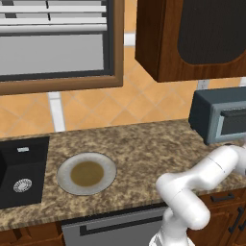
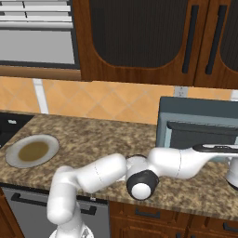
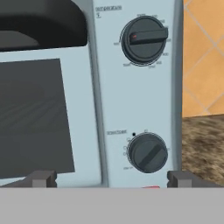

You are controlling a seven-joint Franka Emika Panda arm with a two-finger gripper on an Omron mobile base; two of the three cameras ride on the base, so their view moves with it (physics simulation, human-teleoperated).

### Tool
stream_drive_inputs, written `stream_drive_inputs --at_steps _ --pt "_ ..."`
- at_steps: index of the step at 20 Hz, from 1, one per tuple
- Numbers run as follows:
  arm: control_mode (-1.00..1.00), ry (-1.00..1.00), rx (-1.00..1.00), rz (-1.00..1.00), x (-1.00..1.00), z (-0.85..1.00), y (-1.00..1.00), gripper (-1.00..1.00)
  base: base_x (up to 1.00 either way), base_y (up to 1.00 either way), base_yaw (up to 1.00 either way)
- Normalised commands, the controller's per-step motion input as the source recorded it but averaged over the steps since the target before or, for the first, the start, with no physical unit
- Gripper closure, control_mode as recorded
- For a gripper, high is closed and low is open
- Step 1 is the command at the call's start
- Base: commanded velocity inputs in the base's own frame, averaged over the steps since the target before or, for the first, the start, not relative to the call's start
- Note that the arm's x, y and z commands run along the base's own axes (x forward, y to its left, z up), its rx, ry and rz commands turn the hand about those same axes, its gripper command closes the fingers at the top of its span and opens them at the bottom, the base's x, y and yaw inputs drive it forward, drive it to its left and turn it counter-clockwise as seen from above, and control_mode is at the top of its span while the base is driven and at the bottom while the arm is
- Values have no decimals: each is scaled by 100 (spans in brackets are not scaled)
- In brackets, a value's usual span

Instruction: Pick up the kebab skewer and baguette bread, and place them inside the toaster oven. Close the toaster oven door and start by setting the timer.

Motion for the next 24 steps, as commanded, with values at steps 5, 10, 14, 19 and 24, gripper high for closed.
stream_drive_inputs --at_steps 5,10,14,19,24 --pt "-100 0 0 0 0 0 0 -100 0 0 0" --pt "-100 0 0 0 0 0 0 -100 0 0 0" --pt "-100 0 0 0 0 0 0 -100 0 0 0" --pt "100 0 0 0 0 0 0 -100 0 -2 0" --pt "100 0 0 0 0 0 0 -100 -7 -49 0"
